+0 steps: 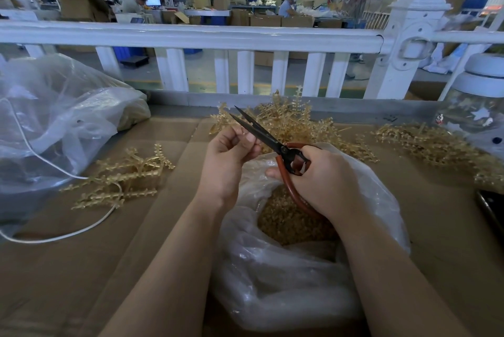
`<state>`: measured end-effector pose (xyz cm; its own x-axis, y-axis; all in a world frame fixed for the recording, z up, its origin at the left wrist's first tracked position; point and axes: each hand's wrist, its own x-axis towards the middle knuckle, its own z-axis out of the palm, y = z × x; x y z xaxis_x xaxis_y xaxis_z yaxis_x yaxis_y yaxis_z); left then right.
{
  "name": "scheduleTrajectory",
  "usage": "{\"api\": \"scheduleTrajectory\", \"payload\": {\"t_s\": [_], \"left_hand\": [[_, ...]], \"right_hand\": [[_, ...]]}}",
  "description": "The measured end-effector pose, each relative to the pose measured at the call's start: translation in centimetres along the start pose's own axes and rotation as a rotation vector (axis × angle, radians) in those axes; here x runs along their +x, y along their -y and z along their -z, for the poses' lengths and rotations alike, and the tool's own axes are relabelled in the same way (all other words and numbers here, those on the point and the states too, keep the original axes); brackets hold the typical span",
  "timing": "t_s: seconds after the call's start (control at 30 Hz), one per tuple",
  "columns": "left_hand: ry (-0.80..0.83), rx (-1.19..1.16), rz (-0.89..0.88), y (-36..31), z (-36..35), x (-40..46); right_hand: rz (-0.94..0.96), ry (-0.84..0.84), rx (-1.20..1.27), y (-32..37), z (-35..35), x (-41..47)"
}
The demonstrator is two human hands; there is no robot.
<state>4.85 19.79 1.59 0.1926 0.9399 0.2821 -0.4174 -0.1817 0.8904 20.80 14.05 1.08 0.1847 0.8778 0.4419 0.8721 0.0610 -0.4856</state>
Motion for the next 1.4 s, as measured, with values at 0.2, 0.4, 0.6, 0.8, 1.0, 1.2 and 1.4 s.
{"api": "scheduleTrajectory", "payload": {"t_s": [0.2,0.4,0.6,0.8,1.0,1.2,1.4], "left_hand": [[0.006,0.144,-0.065,0.09,-0.17,-0.18],[0.012,0.213,-0.097,0.05,-0.33,-0.25],[0.045,0.188,-0.101,-0.03,-0.22,-0.27],[0.059,0.182,-0.098,0.04,0.08,-0.21],[0.037,0.172,-0.07,0.19,0.16,-0.04],[0.015,0.119,0.016,-0.11,0.01,-0.18],[0.059,0.211,0.131,-0.28,-0.19,-0.51]], "right_hand": [[0.006,0.0,-0.053,-0.11,0.29,0.11],[0.0,-0.003,-0.078,-0.11,0.32,0.17],[0.004,-0.015,-0.047,-0.18,0.02,0.06],[0.016,-0.031,-0.015,0.02,0.07,-0.06],[0.01,-0.011,-0.033,-0.13,-0.07,0.26],[-0.029,0.027,0.015,-0.5,-0.27,0.17],[-0.226,0.144,0.429,-0.07,-0.42,0.63]]}}
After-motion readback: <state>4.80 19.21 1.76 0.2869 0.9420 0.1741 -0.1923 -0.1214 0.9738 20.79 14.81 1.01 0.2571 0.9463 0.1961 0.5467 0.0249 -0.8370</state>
